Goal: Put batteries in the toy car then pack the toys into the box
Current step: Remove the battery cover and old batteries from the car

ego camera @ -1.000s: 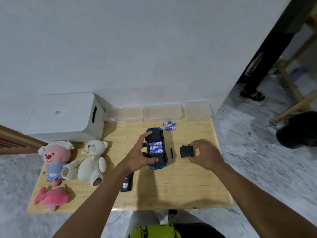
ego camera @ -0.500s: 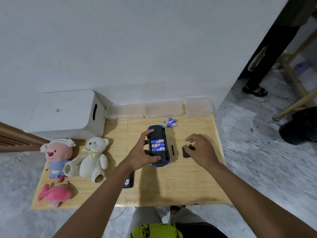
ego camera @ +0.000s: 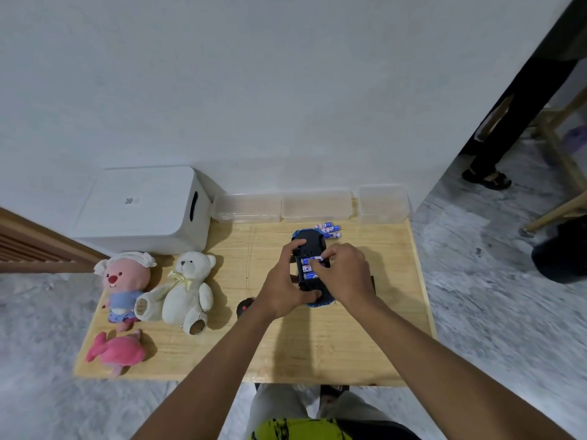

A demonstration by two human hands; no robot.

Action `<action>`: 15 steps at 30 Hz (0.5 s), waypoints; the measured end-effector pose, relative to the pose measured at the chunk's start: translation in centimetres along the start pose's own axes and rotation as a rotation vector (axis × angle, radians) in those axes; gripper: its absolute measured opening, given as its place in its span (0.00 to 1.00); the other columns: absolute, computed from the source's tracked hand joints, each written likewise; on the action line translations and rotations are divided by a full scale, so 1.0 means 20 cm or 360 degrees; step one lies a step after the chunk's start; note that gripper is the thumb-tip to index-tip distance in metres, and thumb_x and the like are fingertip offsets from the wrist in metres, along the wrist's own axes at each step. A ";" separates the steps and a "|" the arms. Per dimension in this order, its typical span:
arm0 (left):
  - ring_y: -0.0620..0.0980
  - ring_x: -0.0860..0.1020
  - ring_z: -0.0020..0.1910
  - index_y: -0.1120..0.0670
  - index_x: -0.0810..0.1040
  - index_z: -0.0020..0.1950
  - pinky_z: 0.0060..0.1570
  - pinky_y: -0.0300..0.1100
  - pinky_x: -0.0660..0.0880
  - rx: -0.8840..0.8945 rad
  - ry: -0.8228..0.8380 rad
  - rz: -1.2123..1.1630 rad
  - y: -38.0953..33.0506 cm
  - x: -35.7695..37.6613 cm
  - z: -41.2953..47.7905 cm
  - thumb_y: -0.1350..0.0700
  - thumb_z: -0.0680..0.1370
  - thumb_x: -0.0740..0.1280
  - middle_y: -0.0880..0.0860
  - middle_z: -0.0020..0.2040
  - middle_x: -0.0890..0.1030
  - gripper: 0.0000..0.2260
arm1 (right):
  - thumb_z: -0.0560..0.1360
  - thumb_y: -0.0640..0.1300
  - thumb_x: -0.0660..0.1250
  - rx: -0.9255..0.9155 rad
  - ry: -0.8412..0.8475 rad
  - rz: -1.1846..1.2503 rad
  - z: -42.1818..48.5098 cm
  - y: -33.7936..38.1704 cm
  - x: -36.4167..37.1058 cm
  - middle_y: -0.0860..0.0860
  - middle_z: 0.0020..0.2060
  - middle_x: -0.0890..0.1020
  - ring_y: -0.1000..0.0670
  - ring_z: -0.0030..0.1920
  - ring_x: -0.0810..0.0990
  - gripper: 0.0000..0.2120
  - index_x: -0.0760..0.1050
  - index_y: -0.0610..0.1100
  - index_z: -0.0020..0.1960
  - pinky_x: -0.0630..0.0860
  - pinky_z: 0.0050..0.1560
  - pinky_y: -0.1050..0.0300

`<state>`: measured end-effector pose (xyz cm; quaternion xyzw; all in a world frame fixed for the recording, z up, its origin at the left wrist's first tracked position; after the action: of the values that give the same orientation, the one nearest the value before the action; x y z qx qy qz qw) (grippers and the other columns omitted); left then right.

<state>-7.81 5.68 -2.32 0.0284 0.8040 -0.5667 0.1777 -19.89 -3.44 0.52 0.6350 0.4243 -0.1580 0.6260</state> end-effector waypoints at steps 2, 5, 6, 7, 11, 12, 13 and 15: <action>0.36 0.77 0.59 0.40 0.60 0.76 0.58 0.41 0.80 0.0028 -0.0024 0.0023 -0.01 -0.01 0.00 0.62 0.66 0.81 0.44 0.67 0.74 0.46 | 0.73 0.52 0.74 0.0052 -0.0016 0.0027 -0.01 0.00 0.01 0.51 0.48 0.81 0.51 0.48 0.77 0.12 0.82 0.45 0.50 0.68 0.41 0.59; 0.44 0.80 0.61 0.42 0.62 0.76 0.56 0.35 0.78 0.0088 -0.0074 0.0043 -0.03 -0.01 0.01 0.62 0.66 0.82 0.37 0.65 0.74 0.46 | 0.74 0.52 0.73 0.0101 -0.0051 0.0075 -0.02 0.01 0.02 0.51 0.51 0.79 0.54 0.46 0.72 0.13 0.81 0.44 0.53 0.65 0.39 0.63; 0.44 0.80 0.60 0.43 0.62 0.76 0.55 0.33 0.77 0.0100 -0.0095 0.0040 -0.04 -0.01 0.01 0.62 0.66 0.82 0.37 0.65 0.74 0.46 | 0.74 0.51 0.74 0.0115 -0.0065 0.0096 -0.03 0.01 0.02 0.51 0.53 0.79 0.55 0.46 0.71 0.14 0.81 0.44 0.55 0.65 0.41 0.63; 0.43 0.80 0.60 0.43 0.62 0.76 0.55 0.31 0.76 0.0111 -0.0116 0.0041 -0.04 -0.01 0.00 0.62 0.65 0.82 0.38 0.65 0.74 0.46 | 0.74 0.51 0.74 0.0135 -0.0073 0.0128 -0.03 0.01 0.02 0.51 0.53 0.78 0.55 0.47 0.71 0.14 0.80 0.44 0.55 0.66 0.43 0.63; 0.44 0.79 0.60 0.41 0.63 0.75 0.55 0.32 0.77 0.0137 -0.0170 0.0058 -0.05 -0.01 0.01 0.62 0.65 0.82 0.44 0.68 0.75 0.46 | 0.73 0.49 0.76 0.0233 -0.0082 0.0265 -0.03 -0.01 0.03 0.50 0.54 0.80 0.54 0.50 0.75 0.14 0.81 0.44 0.55 0.70 0.47 0.61; 0.44 0.80 0.59 0.41 0.63 0.75 0.54 0.32 0.78 0.0136 -0.0184 0.0061 -0.05 -0.01 0.01 0.62 0.65 0.82 0.44 0.68 0.75 0.46 | 0.72 0.48 0.76 0.0256 -0.0093 0.0308 -0.03 0.00 0.03 0.49 0.53 0.82 0.52 0.52 0.78 0.13 0.82 0.44 0.54 0.72 0.47 0.59; 0.44 0.80 0.59 0.41 0.63 0.75 0.54 0.32 0.78 0.0135 -0.0195 0.0065 -0.05 -0.01 0.01 0.62 0.64 0.82 0.44 0.68 0.75 0.46 | 0.71 0.47 0.77 0.0285 -0.0096 0.0353 -0.03 0.00 0.02 0.49 0.51 0.83 0.50 0.52 0.80 0.12 0.83 0.43 0.53 0.74 0.46 0.59; 0.41 0.80 0.58 0.42 0.62 0.75 0.53 0.31 0.77 0.0125 -0.0203 0.0071 -0.05 -0.01 0.02 0.63 0.64 0.82 0.45 0.68 0.76 0.47 | 0.70 0.44 0.78 0.0362 -0.0081 0.0464 -0.02 -0.01 0.02 0.48 0.45 0.84 0.49 0.46 0.81 0.11 0.85 0.41 0.50 0.75 0.43 0.58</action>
<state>-7.79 5.01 -1.43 0.0170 0.7673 -0.5944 0.2400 -19.86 -2.95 0.19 0.7522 0.2911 -0.1285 0.5770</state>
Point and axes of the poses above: each hand's wrist, its own z-axis towards the middle knuckle, its own x-axis out of the palm, y = z × x, the point moved 10 cm from there along z, towards the middle knuckle
